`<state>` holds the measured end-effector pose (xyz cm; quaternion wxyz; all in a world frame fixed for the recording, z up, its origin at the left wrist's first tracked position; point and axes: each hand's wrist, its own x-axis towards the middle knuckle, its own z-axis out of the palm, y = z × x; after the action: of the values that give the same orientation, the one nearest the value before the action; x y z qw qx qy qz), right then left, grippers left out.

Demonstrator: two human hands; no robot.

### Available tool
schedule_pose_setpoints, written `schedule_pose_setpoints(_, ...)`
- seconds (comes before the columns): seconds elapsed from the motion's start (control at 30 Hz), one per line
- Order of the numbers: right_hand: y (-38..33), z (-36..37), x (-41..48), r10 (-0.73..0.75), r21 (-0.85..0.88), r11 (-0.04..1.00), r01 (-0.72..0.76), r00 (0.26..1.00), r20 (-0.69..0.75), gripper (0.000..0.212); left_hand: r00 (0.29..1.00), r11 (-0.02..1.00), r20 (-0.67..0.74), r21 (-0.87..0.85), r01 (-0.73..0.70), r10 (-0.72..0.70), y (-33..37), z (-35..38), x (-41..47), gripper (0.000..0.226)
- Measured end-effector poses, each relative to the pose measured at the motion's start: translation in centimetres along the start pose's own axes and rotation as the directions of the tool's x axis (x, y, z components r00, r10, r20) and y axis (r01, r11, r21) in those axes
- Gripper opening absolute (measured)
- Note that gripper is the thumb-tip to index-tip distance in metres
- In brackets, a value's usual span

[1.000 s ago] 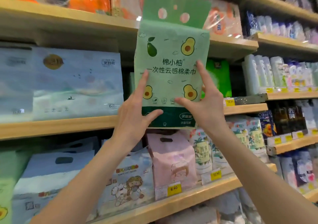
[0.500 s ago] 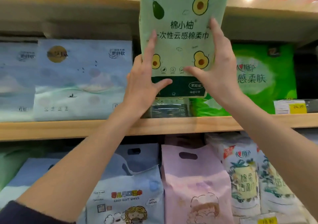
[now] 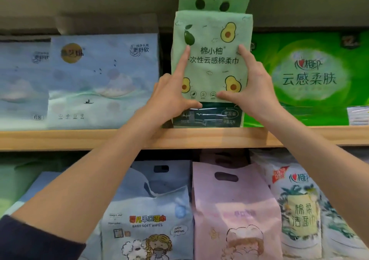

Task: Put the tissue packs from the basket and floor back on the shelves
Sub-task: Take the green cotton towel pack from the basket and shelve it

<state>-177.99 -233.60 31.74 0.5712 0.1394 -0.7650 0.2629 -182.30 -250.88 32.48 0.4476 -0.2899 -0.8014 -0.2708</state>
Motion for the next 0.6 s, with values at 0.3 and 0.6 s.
schedule_pose_setpoints(0.3, 0.8, 0.0, 0.6, -0.005, -0.021, 1.000, 0.009, 0.983, 0.185, 0.106, 0.980, 0.985, 0.179, 0.165, 0.061, -0.090, 1.0, -0.9, 1.3, 0.129)
schedule_pose_setpoints(0.6, 1.3, -0.2, 2.8, 0.065, -0.282, 0.958, 0.060, 0.907, 0.415, 0.114, 0.958, 0.964, 0.226, 0.237, 0.119, -0.174, 1.3, 0.1, 2.4, 0.128)
